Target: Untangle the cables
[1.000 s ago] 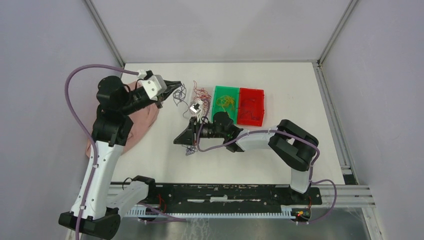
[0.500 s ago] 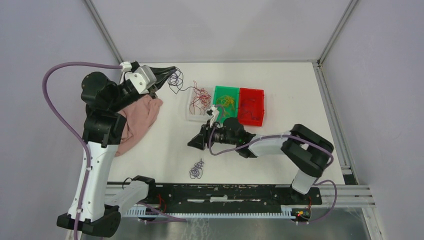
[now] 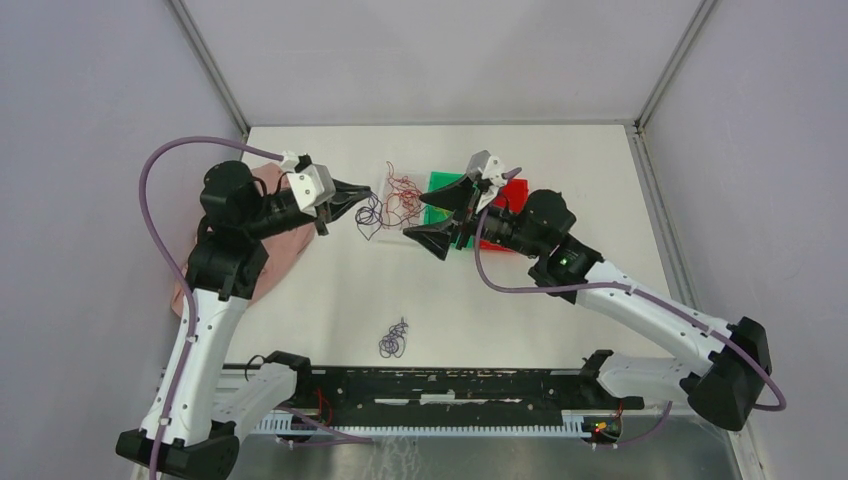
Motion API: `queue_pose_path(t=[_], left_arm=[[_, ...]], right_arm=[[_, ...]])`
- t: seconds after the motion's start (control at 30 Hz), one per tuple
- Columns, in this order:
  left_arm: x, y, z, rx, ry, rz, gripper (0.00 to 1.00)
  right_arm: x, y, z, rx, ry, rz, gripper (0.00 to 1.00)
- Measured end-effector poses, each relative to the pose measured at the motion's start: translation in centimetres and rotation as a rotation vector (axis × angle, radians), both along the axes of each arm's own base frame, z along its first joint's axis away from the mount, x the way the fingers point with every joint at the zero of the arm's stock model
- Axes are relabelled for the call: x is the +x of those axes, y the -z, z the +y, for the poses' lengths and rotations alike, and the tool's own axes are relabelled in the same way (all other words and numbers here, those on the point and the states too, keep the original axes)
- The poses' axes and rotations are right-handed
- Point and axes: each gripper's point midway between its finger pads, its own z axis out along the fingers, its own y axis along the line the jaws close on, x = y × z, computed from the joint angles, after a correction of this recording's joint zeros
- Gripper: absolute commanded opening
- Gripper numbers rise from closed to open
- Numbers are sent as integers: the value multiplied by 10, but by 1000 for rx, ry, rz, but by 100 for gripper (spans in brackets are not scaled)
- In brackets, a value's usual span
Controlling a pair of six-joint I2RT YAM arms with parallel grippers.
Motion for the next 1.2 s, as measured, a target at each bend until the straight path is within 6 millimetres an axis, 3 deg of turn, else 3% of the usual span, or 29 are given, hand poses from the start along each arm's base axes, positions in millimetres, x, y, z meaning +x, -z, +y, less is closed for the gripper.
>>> queue_pose_path(t=[0.2,0.33,0.57,0.63,0.73,0.77,0.8,0.87,1.03,1.07,1.2], left_arm=[[-12,6,-5,2,58,21,3],[-19,10,-8,3,83,32,3],[-28,10,-13,-4,131,41,3],[-31,10,-13,-8,135,44,3],[-33,8,-13,-15,139,44,3],[-34,7,-13,-17,141,44,3],[-35,7,-14,-20,142,44,3],[-36,6,-13,-24,141,47,3],[-38,10,-12,-25,132,44,7],[-37,12,-11,-24,121,45,12],[-25,20,-6,-15,55,51,44]], right_arm=[[-8,8,12,-106,-97,-25,84],[-6,11,25,-119,-148,-8,91],[4,23,52,-103,-211,53,85],[5,30,59,-94,-237,95,77],[6,33,68,-71,-262,143,53],[7,33,70,-64,-266,153,40],[8,33,73,-51,-270,167,18],[9,30,76,-24,-279,183,2],[10,15,76,39,-278,190,1],[10,15,74,44,-273,190,0],[12,19,60,39,-242,202,0]])
